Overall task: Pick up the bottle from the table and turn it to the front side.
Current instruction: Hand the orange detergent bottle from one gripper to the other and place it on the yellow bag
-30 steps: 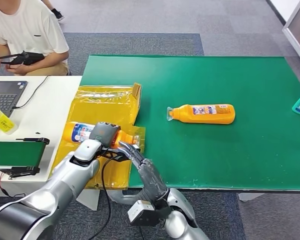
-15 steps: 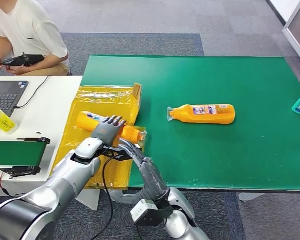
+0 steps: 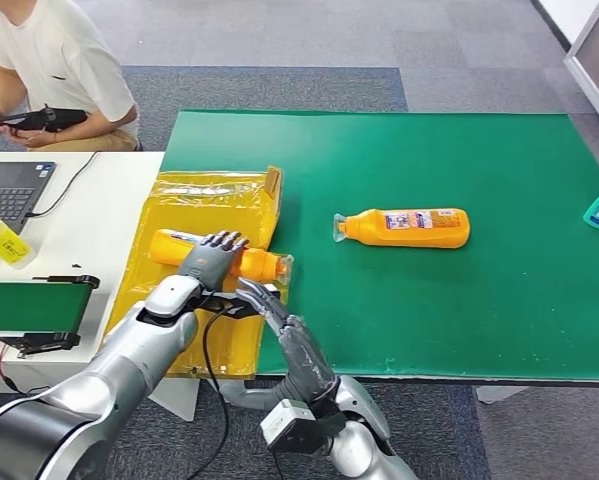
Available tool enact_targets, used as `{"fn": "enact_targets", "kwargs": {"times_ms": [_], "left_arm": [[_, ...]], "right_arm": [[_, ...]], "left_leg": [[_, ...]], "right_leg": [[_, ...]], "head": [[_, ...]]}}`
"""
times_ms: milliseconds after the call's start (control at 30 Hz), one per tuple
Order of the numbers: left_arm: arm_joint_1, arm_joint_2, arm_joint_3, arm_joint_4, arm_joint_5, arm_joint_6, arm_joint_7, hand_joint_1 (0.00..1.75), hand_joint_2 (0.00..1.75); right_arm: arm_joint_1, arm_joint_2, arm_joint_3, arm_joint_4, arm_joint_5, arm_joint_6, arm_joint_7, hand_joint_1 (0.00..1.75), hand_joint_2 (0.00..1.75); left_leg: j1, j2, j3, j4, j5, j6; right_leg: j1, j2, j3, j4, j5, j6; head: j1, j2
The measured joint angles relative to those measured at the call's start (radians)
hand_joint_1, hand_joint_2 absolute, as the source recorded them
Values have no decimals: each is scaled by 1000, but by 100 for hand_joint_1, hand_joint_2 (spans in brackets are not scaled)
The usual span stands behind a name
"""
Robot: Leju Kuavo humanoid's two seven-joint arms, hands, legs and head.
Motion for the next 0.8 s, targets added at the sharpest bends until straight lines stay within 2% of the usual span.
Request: {"fn": "enact_targets", "kwargs": {"times_ms": [167,367,567,800], "left_arm": [[18,1,18,-46,51,16,-51,0,175],[113,2,7,-293,172,-68,-81,0,175],[237,15,-97,-530,231,-97,-69,0,175],[368,63,-220,-754,233,-70,-31,0,175]], "right_arm": [[3,0,-6,0,6,-10,0,0,175],[17,0,-31,-13,24,-32,2,0,175],[35,0,-60,-33,42,-40,5,0,175],[60,0,-94,-66,61,-54,20,0,175]], "left_leg": [[0,0,0,0,0,0],[0,0,-1,0,0,0],[0,0,-1,0,-1,1],[0,0,-1,0,-1,1]], "right_leg": [[0,0,0,0,0,0],[0,0,-1,0,0,0],[0,0,-1,0,0,0],[0,0,-1,0,0,0]], "head": [[0,0],[0,0],[0,0],[0,0]]}}
